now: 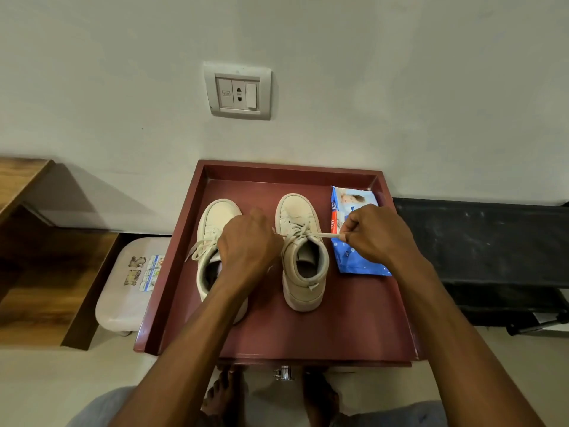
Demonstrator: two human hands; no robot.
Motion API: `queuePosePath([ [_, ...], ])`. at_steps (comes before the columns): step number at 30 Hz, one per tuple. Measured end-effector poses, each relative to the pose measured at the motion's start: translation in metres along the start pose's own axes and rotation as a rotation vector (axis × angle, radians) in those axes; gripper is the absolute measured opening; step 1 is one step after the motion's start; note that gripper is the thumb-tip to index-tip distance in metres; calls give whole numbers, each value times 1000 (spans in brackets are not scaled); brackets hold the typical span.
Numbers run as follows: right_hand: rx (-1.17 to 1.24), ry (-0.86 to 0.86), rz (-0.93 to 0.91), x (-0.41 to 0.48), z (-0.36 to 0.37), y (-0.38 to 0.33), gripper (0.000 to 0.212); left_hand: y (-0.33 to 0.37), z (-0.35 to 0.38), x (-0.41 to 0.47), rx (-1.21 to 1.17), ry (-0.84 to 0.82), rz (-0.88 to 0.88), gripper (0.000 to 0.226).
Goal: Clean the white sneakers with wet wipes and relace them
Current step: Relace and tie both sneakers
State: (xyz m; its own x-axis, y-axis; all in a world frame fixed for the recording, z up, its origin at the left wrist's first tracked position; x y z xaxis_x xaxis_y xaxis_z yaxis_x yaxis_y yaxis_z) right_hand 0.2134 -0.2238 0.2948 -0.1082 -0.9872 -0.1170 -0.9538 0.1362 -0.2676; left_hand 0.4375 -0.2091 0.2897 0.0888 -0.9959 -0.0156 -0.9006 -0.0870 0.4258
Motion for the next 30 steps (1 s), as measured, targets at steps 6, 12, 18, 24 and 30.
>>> queuePosePath([
  [6,36,-31,0,-1,3,1,18,-2,3,2,3,-8,35,11],
  [12,96,-72,-38,0,7,-3,20,-5,14,9,-50,-112,81,11],
  [18,87,-132,-69,-5,9,-12,17,2,18,11,-118,-176,146,46],
  [24,83,-164,-144,-12,5,-31,43,18,18,10,-16,-212,292,54],
  [30,-141,-217,-180,-25,34,-59,67,32,34,5,-66,-322,373,40],
])
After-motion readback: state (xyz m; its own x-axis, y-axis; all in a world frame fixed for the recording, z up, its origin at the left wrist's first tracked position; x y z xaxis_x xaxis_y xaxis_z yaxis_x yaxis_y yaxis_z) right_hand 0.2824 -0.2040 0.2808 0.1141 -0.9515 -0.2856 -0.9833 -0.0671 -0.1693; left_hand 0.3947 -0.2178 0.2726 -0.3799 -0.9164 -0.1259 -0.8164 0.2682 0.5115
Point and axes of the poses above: each hand's wrist, its own x-axis towards the middle knuckle, its own z-axis out of the palm, y = z × x, the point moved 9 cm from there along x, towards the middle knuckle, and after that the axes turned 5 degrees about z, right-handed, at the moved point
